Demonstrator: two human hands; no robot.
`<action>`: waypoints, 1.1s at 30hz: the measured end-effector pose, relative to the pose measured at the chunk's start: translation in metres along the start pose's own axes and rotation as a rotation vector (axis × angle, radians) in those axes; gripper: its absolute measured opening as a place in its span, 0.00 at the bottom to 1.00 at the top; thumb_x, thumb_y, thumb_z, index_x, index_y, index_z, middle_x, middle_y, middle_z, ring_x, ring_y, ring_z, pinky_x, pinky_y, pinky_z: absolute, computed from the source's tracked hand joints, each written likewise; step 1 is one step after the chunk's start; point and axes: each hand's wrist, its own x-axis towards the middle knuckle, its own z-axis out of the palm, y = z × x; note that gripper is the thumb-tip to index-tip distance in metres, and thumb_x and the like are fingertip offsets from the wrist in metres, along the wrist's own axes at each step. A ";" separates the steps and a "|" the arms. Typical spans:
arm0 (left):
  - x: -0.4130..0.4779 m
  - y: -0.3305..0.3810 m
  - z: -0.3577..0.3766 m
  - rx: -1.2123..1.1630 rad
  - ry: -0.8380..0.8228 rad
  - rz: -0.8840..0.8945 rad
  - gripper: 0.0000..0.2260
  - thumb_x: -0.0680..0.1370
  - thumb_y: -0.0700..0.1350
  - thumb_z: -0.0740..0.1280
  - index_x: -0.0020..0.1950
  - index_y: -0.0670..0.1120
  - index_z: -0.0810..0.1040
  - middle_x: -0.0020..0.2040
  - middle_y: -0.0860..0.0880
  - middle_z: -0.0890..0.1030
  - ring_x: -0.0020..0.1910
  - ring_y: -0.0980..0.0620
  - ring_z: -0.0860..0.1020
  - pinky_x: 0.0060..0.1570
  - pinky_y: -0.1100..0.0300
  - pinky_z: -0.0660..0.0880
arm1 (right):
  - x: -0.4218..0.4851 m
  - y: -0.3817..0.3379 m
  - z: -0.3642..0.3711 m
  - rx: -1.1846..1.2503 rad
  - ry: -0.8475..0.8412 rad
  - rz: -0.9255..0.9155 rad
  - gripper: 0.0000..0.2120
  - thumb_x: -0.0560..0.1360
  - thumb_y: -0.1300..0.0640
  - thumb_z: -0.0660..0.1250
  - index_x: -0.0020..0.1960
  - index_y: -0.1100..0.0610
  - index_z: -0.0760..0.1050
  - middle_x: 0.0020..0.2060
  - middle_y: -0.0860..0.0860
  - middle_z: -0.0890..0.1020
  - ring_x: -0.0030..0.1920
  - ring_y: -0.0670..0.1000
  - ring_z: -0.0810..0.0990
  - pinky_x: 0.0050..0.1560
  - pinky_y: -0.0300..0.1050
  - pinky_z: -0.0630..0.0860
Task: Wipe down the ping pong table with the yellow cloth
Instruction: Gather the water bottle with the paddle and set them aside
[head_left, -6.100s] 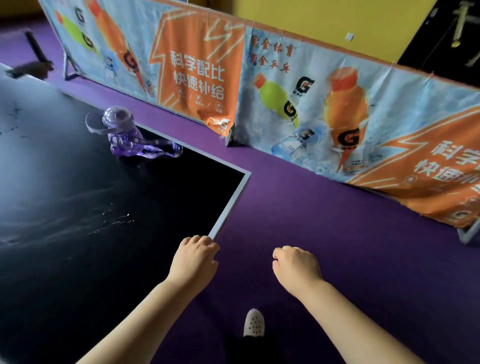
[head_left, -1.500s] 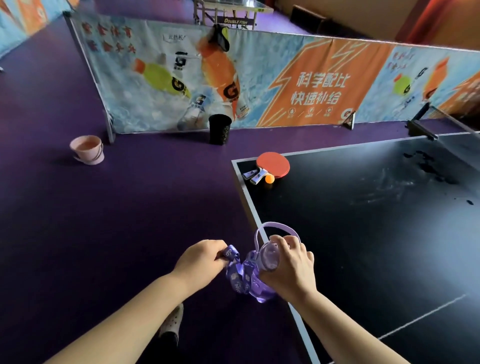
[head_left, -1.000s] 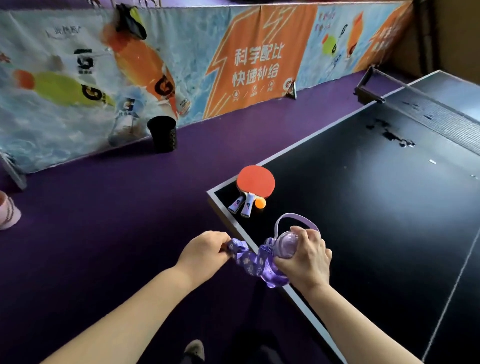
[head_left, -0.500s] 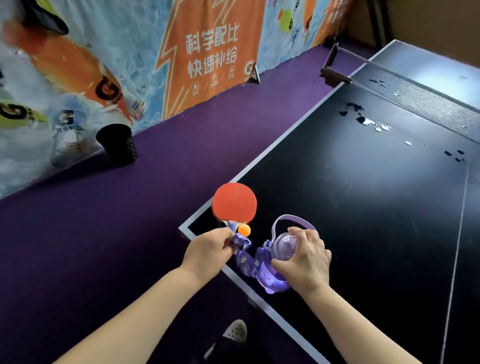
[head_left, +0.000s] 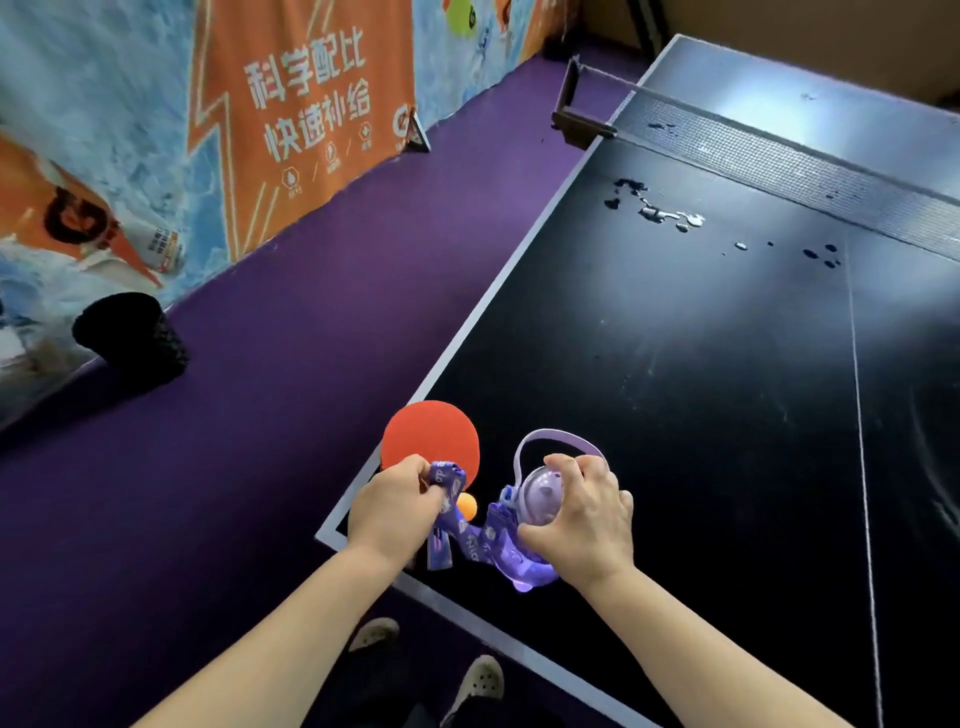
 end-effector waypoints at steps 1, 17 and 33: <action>0.005 -0.002 -0.001 0.025 -0.025 -0.003 0.03 0.74 0.47 0.64 0.41 0.50 0.73 0.35 0.51 0.77 0.35 0.51 0.74 0.32 0.57 0.67 | 0.000 -0.003 0.001 -0.005 -0.002 0.009 0.37 0.64 0.43 0.73 0.70 0.46 0.65 0.61 0.46 0.67 0.63 0.50 0.67 0.56 0.43 0.59; 0.060 -0.025 -0.004 0.165 -0.380 0.042 0.05 0.74 0.47 0.63 0.49 0.52 0.71 0.41 0.54 0.77 0.40 0.53 0.76 0.32 0.59 0.67 | 0.012 -0.025 0.021 -0.121 0.040 0.059 0.38 0.54 0.47 0.78 0.63 0.50 0.74 0.56 0.50 0.75 0.50 0.54 0.77 0.50 0.52 0.71; 0.090 -0.017 0.020 0.065 -0.449 0.150 0.09 0.72 0.37 0.65 0.38 0.50 0.70 0.36 0.52 0.77 0.38 0.50 0.76 0.36 0.58 0.70 | 0.001 -0.038 0.025 -0.080 0.040 0.173 0.38 0.55 0.43 0.76 0.63 0.51 0.74 0.53 0.50 0.73 0.50 0.55 0.75 0.52 0.51 0.73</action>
